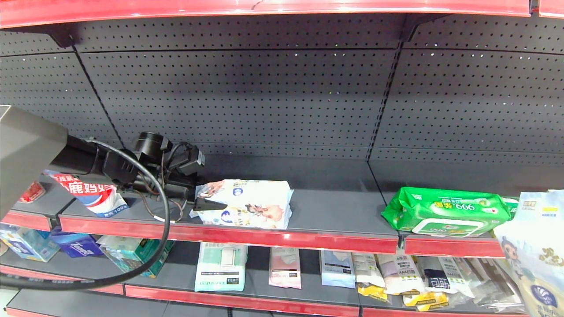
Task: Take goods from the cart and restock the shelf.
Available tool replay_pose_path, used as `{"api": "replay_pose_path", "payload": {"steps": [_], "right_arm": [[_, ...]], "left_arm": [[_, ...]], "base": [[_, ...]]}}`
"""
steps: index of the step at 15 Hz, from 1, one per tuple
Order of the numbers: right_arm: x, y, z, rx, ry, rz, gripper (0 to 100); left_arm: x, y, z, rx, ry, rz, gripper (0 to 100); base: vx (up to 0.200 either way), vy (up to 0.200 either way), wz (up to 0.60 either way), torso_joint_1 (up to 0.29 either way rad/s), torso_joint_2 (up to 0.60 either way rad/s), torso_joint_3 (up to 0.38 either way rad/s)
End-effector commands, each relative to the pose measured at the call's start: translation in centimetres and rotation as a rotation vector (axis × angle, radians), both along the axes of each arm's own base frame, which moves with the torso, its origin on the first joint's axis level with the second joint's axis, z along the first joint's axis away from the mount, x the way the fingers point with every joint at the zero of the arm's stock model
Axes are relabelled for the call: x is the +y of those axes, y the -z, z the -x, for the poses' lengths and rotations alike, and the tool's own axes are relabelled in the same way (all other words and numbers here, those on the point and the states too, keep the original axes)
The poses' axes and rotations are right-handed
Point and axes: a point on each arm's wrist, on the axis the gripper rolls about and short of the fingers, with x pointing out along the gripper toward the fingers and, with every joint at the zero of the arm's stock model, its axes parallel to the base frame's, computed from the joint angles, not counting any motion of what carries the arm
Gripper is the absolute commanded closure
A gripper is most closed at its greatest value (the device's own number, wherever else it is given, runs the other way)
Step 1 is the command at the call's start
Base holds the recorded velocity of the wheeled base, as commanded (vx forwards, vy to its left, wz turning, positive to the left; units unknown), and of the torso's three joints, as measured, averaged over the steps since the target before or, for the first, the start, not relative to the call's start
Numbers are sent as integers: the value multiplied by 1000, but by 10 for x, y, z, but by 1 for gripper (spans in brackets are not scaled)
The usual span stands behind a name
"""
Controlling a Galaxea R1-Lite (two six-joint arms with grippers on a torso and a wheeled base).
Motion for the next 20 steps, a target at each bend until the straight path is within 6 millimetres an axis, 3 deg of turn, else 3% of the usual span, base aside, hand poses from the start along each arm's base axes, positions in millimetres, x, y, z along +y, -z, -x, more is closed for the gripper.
{"api": "replay_pose_path", "payload": {"steps": [1,20], "right_arm": [[0,0,-1,6,0,0,100],[0,0,-1,13,-2,6,100]], "left_arm": [[0,1,1,5,-1,1,100],[-5,3,-3,22,-32,9,100]], "base": [[0,0,0,0,0,0],[0,0,0,0,0,0]]}}
